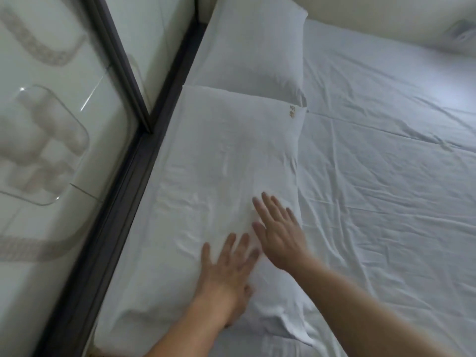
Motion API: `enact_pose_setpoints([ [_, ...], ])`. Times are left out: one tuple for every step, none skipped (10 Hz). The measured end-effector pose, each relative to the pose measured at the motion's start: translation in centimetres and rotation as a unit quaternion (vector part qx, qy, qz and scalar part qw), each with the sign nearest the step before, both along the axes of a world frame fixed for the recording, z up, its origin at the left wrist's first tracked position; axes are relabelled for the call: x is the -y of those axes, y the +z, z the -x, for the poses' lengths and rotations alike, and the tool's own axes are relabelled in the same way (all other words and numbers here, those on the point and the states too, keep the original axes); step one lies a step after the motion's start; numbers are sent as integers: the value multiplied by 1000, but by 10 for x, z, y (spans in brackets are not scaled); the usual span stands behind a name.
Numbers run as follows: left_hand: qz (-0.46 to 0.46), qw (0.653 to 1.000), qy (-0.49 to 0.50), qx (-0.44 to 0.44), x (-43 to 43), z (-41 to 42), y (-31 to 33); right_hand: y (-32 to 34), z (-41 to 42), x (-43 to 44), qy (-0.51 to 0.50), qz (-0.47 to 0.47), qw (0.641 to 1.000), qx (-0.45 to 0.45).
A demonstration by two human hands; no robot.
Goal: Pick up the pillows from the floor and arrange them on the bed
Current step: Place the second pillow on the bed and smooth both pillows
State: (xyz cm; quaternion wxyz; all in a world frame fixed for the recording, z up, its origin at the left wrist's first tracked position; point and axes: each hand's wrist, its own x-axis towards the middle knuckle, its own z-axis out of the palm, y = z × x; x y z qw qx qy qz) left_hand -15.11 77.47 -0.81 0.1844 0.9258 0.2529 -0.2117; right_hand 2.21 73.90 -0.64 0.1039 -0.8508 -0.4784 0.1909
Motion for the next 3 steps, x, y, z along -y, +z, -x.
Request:
enact_pose_setpoints([
  [7, 968, 238, -84, 2, 38, 6, -8, -4, 49, -173, 265, 941, -118],
  [32, 926, 351, -132, -3, 67, 31, 12, 5, 79, -151, 254, 953, -71],
  [35, 921, 378, -88, -6, 57, 66, 49, 20, 79, -134, 158, 975, -84],
])
